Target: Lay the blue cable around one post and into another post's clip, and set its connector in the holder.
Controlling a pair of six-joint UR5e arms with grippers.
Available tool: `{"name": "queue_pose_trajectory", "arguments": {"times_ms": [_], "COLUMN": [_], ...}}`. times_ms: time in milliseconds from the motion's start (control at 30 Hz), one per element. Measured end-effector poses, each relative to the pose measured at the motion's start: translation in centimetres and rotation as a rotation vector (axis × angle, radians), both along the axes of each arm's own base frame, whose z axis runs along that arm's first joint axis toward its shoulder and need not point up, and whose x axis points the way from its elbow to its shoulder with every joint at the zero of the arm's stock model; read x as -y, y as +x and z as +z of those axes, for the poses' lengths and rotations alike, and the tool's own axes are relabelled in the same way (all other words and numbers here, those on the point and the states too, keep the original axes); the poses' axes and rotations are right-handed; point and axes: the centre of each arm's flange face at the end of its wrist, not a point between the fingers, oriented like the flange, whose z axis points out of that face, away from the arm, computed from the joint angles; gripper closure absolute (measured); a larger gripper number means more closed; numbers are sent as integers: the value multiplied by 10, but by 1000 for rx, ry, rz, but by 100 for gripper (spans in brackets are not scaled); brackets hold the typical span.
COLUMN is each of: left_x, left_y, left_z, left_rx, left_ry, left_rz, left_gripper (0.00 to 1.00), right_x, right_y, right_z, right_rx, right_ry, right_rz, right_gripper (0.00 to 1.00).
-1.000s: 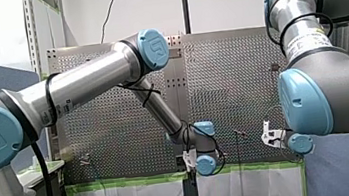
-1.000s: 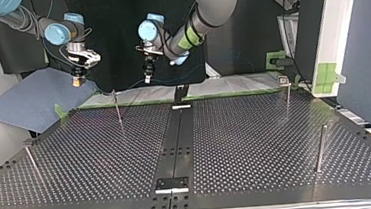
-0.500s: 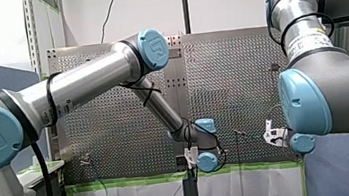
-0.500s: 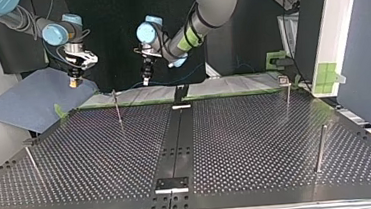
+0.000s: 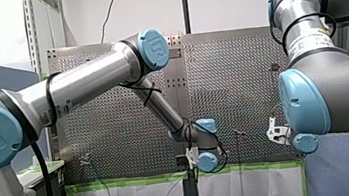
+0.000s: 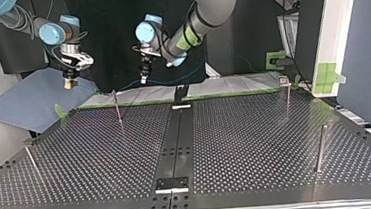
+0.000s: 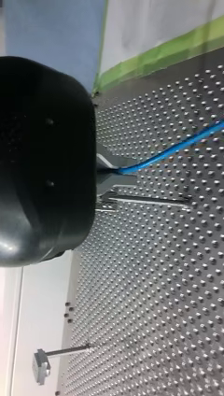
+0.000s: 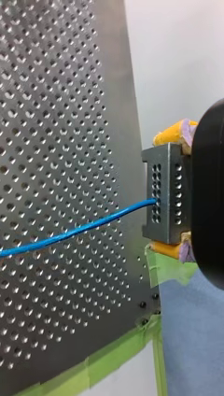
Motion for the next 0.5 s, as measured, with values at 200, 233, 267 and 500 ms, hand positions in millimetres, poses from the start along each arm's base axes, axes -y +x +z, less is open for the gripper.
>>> {"name": "queue_pose_trajectory", "arguments": {"times_ms": [200,233,267,500], "left_x": [8,10,12,23], "left_y": [-13,-17,-20,-43], "left_z": [-1,-2,-2,-4], "left_rx": [-9,-11,-13,-20], "left_ry": [17,24,29,48], "left_rz": [-22,-27,-32,-62], "left_gripper": [100,100,100,100], "right_x": [1,1,1,1], "right_y": [-3,-4,-4,-9], "right_z": [0,-1,-1,-3], "right_rx": [13,14,15,28], "right_ry": [-4,-4,-3,5], "right_rz": [-6,-7,-8,-19], "right_gripper": [100,100,100,100]}}
